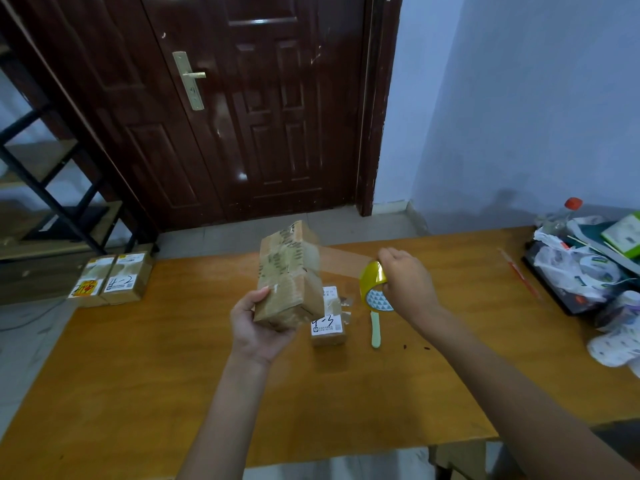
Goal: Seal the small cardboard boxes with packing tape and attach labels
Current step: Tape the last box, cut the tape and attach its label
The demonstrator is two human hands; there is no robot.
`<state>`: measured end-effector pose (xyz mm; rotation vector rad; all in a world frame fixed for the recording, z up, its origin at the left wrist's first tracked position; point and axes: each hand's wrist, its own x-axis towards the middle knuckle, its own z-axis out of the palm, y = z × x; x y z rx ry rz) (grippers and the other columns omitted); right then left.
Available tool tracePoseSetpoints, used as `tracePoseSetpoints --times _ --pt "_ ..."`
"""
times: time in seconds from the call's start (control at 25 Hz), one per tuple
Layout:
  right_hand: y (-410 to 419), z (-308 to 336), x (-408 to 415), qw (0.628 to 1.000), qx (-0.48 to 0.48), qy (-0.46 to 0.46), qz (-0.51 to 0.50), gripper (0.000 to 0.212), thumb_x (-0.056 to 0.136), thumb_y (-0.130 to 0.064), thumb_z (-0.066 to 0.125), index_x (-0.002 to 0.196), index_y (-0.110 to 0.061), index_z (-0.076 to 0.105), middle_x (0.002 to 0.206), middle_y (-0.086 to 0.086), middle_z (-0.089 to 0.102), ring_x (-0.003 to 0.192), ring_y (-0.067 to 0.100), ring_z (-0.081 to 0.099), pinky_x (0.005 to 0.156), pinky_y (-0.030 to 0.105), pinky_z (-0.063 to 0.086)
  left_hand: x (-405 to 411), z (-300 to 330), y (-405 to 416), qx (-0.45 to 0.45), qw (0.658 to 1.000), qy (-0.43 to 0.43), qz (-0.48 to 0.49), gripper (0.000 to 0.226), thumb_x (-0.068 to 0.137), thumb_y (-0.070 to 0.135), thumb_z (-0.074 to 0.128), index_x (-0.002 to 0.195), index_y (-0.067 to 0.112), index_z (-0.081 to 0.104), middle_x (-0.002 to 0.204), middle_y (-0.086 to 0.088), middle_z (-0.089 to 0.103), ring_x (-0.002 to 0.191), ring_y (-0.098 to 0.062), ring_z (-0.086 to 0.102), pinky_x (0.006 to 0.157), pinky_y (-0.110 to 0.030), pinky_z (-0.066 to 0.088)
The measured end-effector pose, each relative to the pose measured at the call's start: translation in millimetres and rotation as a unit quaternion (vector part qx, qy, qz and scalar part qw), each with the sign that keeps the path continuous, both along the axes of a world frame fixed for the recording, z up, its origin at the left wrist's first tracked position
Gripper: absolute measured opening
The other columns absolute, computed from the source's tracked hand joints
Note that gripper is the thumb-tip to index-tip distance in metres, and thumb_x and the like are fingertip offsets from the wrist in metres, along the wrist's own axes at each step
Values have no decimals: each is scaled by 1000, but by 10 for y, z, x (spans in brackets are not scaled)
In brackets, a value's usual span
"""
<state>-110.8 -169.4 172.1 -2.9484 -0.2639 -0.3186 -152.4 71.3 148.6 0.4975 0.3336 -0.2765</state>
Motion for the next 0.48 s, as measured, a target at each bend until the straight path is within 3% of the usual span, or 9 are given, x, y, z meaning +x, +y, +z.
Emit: tracePoseSetpoints --times 0.12,0.28,0.4,0.48 --pt "70 -11 -35 1000 9 3 12 28 71 8 60 93 -9 55 91 6 61 81 22 53 62 26 30 -59 -2 -79 -48 999 4 4 38 67 19 61 101 5 72 100 -13 71 88 -33 70 67 -42 58" --pt "170 -23 -74 999 20 14 23 29 71 7 62 93 -9 55 90 5 61 80 21 53 61 29 39 -122 19 -158 -108 994 -9 -13 73 51 18 79 122 7 64 134 -12 56 132 -38 45 77 -44 57" --pt "245 -8 -107 999 31 13 29 29 68 11 58 87 -11 51 84 4 56 74 19 45 58 28 28 -170 -10 -171 -136 989 -35 -36 53 69 25 66 116 2 69 127 -20 61 118 -43 57 81 -46 56" --pt "311 -9 -143 999 36 16 37 32 68 11 56 83 -14 43 79 1 48 73 20 46 58 28 25 -195 -9 -168 -169 984 -34 -44 58 76 25 62 130 4 61 133 -23 55 113 -45 59 83 -47 56"
